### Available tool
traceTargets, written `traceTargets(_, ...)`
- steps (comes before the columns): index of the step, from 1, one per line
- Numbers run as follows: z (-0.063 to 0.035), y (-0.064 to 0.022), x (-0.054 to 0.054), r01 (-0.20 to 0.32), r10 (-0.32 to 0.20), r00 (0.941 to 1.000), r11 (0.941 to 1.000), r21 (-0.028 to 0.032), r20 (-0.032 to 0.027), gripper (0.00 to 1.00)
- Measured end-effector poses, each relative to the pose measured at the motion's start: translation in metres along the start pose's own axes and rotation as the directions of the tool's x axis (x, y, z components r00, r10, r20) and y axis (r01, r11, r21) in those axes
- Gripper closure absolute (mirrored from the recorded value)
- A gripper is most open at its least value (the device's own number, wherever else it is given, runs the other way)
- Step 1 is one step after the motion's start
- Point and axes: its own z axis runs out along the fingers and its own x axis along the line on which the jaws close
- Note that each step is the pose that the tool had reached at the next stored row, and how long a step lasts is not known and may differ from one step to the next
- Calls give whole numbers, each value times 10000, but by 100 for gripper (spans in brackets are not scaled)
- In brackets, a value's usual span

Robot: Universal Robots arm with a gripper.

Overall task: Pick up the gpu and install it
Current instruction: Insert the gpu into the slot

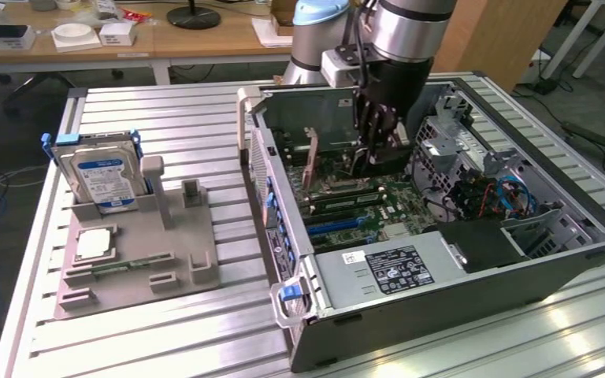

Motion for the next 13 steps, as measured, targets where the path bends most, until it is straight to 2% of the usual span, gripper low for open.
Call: traceTargets(13,237,51,-1,2,-2,10000,10000,0,0,73)
